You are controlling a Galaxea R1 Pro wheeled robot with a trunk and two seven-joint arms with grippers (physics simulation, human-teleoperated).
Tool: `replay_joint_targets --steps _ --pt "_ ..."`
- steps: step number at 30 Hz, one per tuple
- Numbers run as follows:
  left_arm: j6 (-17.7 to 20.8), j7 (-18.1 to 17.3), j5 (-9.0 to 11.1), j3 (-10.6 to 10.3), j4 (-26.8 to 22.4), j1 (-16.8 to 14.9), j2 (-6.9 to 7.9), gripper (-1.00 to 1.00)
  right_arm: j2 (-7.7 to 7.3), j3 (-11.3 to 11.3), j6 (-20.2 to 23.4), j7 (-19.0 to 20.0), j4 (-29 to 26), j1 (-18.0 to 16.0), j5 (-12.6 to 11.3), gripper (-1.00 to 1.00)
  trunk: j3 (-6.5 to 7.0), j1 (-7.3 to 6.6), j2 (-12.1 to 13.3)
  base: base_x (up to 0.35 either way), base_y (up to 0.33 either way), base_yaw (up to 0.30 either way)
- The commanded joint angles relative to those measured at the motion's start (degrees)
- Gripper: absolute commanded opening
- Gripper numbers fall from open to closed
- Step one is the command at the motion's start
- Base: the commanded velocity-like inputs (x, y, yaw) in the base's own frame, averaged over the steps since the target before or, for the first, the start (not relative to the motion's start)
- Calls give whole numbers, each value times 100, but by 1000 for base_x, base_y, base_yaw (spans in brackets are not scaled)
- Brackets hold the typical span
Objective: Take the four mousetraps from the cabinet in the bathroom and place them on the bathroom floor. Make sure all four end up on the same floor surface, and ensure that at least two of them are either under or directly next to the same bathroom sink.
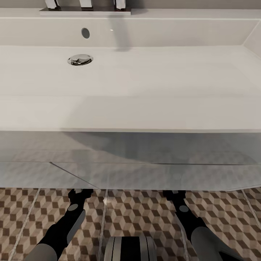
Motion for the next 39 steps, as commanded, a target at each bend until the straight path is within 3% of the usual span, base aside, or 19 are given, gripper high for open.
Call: replay_joint_targets --steps 1,20,39 --pt "1 51 52 -39 -6 -3 9 100 5 -40 -22 -16 5 -4 60 100 -3 -1 -1 0 0 0" --pt "-11 136 57 -39 -13 -8 16 100 -1 -40 -22 -16 5 -4 61 100 -3 -1 -1 -13 0 0" --pt "-11 226 53 -34 -7 -4 11 100 -4 -40 -17 -16 5 -4 61 100 -3 -1 -1 -296 0 0"
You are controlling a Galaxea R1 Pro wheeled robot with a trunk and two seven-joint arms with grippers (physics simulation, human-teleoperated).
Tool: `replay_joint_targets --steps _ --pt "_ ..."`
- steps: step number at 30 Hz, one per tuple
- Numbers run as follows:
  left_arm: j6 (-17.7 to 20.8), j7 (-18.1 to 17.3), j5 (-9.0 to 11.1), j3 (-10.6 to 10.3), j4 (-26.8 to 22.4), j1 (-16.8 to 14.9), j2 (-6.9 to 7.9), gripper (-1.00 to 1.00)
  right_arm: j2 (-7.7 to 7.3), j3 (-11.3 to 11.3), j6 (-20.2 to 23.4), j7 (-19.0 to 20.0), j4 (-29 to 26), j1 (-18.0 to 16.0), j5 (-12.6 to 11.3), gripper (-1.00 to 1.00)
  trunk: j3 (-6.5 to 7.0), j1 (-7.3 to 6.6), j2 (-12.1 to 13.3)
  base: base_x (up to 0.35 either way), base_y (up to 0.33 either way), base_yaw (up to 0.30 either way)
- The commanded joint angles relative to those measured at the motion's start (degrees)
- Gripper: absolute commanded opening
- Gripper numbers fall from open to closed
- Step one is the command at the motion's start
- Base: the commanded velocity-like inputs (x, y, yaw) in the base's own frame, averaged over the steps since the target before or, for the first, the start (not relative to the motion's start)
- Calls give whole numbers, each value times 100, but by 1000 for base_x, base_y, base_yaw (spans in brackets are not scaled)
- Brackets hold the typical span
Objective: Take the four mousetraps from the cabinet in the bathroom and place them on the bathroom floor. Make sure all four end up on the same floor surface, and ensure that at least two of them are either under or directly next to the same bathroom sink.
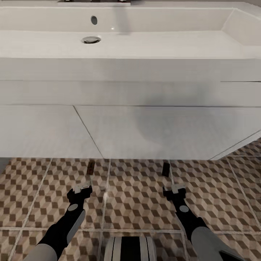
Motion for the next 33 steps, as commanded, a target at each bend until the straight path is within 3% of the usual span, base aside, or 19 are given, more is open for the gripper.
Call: replay_joint_targets --steps 1,33 --pt "0 51 50 -40 -5 -3 9 100 5 -40 -21 -16 5 -4 62 100 -3 -5 -1 -338 0 0" --pt "13 50 39 -44 -5 -2 -7 100 5 -49 -18 -16 5 -4 60 100 -3 -5 -1 -340 0 0"
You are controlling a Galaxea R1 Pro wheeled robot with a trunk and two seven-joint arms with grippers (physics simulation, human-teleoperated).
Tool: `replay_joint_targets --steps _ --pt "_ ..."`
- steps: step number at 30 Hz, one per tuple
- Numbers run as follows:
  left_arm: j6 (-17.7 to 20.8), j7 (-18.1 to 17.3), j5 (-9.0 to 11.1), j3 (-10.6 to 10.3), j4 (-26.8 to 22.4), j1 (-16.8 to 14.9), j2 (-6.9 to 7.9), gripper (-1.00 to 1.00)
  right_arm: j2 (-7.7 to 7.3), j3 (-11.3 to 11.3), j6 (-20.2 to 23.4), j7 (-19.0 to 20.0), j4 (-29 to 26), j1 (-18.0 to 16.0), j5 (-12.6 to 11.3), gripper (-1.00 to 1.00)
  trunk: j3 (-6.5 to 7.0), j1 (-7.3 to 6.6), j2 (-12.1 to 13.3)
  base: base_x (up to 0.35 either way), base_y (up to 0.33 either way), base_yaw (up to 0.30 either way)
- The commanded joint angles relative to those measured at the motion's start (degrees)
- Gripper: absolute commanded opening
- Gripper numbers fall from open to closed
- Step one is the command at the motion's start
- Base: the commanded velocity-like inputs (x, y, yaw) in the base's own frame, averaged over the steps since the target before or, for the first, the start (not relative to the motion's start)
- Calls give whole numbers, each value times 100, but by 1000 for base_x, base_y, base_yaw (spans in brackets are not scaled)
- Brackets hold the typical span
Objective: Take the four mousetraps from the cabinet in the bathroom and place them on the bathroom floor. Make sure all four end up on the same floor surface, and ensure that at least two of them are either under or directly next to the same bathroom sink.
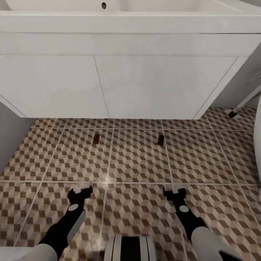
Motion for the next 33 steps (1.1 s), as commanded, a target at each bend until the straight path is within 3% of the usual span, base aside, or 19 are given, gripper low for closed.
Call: replay_joint_targets --steps 1,22,33 --pt "1 49 49 -40 -4 -3 12 100 5 -40 -22 -16 5 -4 60 100 -3 -5 -1 -340 0 0" --pt "8 24 57 -41 10 -4 6 100 5 -40 -14 -16 7 -4 66 100 -3 -5 -1 -334 0 0" --pt "9 -38 79 -41 12 -4 9 100 5 -40 -13 -16 12 -4 68 100 -3 -5 -1 -78 0 0"
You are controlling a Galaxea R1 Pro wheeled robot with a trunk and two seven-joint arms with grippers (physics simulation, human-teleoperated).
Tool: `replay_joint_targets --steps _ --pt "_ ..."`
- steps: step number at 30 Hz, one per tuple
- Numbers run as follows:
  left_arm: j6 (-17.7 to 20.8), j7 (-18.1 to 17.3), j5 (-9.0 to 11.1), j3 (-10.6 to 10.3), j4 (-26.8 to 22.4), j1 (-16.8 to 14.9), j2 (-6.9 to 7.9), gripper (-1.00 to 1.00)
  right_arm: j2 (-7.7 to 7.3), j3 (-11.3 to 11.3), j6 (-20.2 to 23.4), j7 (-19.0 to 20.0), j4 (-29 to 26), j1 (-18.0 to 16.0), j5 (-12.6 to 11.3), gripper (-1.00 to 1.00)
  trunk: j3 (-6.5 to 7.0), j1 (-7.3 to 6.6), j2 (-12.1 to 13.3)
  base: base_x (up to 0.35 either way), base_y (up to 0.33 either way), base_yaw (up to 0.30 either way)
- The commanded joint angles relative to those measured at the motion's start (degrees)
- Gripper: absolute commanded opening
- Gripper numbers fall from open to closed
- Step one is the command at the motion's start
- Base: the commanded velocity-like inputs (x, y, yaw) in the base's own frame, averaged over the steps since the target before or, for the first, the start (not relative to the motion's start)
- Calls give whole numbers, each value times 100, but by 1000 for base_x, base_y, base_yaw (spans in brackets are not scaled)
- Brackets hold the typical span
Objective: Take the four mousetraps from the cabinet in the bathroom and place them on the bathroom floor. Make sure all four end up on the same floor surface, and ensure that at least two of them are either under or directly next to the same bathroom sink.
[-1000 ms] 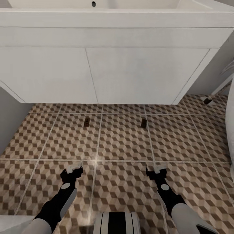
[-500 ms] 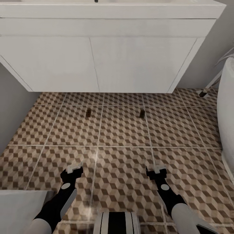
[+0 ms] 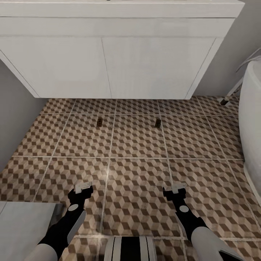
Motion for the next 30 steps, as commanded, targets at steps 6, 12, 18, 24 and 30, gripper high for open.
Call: replay_joint_targets --steps 6,12,18,24,30 --pt "-25 44 69 -10 -2 -4 18 100 5 -40 -22 -16 5 -4 61 100 -3 -1 -1 -9 0 0" --pt "-38 46 87 28 7 -4 23 100 5 -40 -22 -16 7 -4 59 100 -3 -1 -1 -2 0 0" --pt "-46 47 87 38 23 -7 26 100 5 -46 -22 -16 7 -4 61 100 19 -4 0 0 0 0" --pt "-31 55 82 30 41 -3 20 100 5 -53 -22 -16 11 -4 61 100 152 -19 8 0 0 0" --pt "-27 50 80 27 111 -2 17 100 5 -56 -22 -16 15 -4 61 100 285 -35 16 0 0 0"
